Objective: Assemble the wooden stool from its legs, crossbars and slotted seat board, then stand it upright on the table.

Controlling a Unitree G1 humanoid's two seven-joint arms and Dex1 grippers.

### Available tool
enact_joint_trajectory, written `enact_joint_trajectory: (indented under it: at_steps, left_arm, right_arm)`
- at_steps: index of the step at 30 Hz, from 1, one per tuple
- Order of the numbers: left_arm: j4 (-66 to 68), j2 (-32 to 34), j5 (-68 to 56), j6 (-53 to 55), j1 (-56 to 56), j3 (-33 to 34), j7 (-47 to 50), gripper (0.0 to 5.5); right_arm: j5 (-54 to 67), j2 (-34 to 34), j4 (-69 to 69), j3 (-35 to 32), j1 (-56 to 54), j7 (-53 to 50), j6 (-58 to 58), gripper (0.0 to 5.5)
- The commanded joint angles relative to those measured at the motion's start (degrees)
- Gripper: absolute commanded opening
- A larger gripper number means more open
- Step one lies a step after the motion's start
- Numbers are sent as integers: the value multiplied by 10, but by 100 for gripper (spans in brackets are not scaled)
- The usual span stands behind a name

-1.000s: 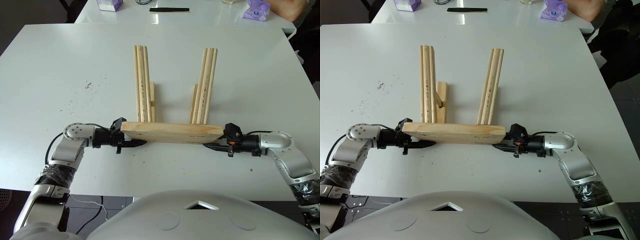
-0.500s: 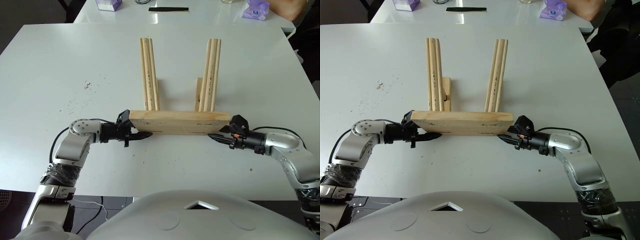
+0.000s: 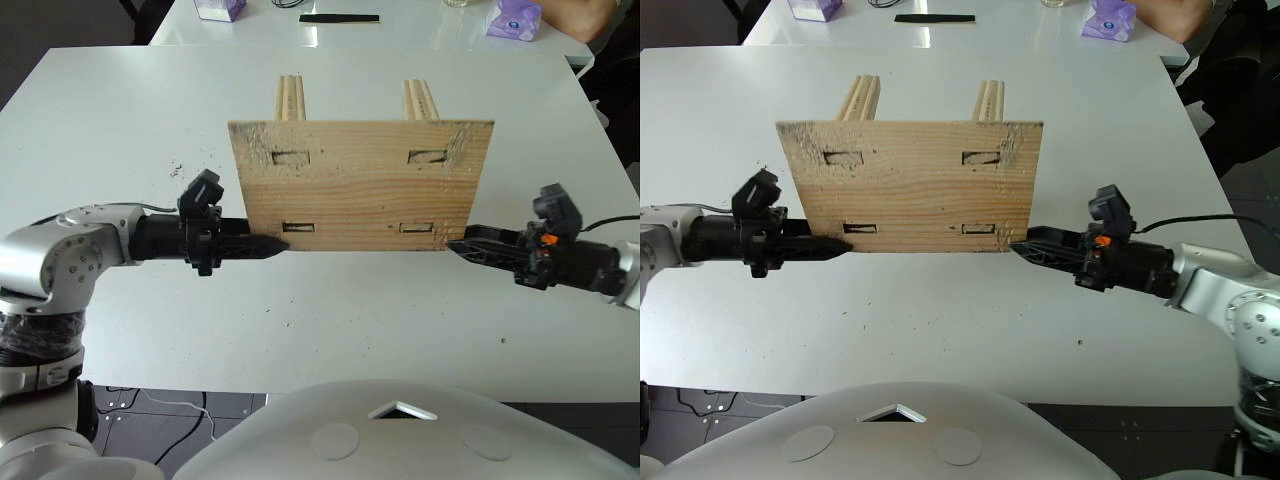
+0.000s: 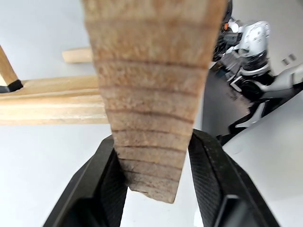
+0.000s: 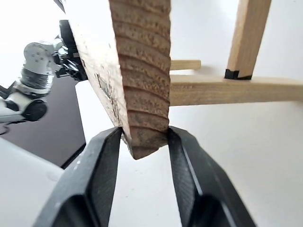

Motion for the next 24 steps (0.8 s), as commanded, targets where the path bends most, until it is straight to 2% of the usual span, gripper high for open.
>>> enact_joint_trajectory:
  at_steps: [1,5,7,11,19,22,24]
  left_arm:
    - [28,131,-354,219,-222,0,55,189]
    - [74,257,-536,212,-266,-99,92,189]
    - [93,281,-579,219,-291,-149,103,189]
    - [131,264,-585,230,-299,-229,155,189]
    - [267,229,-585,268,-404,-452,198,189]
    - [301,209,-585,268,-424,-498,225,189]
    - [321,194,-585,265,-426,-511,252,189]
  right_arm:
    - [360,-250,8,-47,-97,94,25,149]
    - [360,-308,19,-37,-90,145,28,149]
    - [360,-326,30,-25,-84,163,32,149]
    - [360,-328,55,46,-102,171,39,149]
    - [360,-411,108,187,-165,289,95,149]
    - [360,-348,151,265,-218,218,108,149]
    - [360,-293,179,293,-224,145,102,149]
